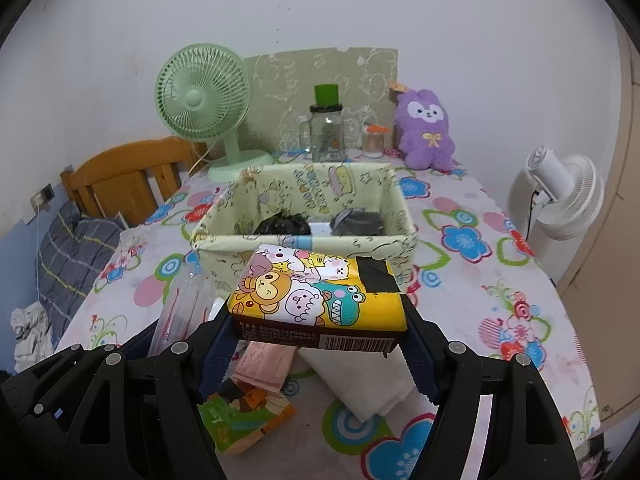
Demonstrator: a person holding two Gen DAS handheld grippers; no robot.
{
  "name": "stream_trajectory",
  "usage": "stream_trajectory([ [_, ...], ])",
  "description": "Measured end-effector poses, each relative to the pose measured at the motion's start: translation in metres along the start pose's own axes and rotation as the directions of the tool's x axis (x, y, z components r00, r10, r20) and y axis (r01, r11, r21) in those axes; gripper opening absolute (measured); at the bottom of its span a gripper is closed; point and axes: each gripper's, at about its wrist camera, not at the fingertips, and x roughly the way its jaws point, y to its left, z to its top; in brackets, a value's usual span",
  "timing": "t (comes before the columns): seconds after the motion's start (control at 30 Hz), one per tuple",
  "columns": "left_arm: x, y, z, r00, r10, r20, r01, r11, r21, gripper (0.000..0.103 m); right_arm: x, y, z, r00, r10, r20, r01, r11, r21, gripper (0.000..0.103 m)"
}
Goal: Organize soft objects
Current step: 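Lift and carry the package and snack box with both tools over the fabric box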
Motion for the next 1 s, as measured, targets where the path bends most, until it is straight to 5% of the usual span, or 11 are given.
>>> stream_trajectory([
  [1.0,-0.049,-0.037,0.044,0.991,-0.064,0.116,0.056,0.996,0.071,0.021,-0.067,-0.03,0.041,0.989,-0.063,0.132,0.058,0.997,0.042,0.077],
])
